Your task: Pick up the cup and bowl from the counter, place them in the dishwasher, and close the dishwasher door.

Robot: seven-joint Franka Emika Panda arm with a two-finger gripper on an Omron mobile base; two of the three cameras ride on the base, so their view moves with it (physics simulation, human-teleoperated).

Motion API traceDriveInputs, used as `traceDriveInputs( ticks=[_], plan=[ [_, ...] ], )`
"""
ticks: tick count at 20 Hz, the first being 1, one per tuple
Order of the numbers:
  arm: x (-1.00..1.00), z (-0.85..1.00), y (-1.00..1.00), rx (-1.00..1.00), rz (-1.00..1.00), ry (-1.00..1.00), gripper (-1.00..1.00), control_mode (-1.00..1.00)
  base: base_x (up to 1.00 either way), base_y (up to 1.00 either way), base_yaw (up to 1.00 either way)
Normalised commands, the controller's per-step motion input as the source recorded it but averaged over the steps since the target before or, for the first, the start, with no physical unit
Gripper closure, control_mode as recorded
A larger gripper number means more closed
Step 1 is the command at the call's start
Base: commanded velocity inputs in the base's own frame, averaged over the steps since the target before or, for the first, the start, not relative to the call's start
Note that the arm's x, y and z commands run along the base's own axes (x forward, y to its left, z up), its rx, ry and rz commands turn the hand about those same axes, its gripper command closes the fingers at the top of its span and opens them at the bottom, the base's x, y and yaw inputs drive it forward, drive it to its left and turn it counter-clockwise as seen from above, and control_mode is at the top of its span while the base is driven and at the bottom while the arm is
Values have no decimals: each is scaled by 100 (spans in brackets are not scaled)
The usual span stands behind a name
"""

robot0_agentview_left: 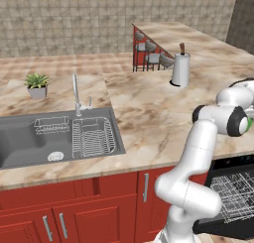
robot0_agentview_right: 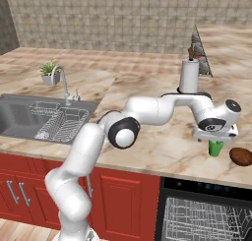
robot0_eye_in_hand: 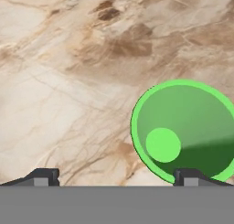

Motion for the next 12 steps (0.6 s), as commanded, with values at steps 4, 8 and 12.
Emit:
traceDriveInputs(
  ticks=[4, 8, 12],
  plan=[
    [34, -4, 0, 0, 0, 0, -100, -100, 0, 0, 0],
    [22, 0, 0, 0, 0, 0, -100, -100, 0, 0, 0],
    [0, 3, 0, 0, 0, 0, -100, -100, 0, 0, 0]
  ],
)
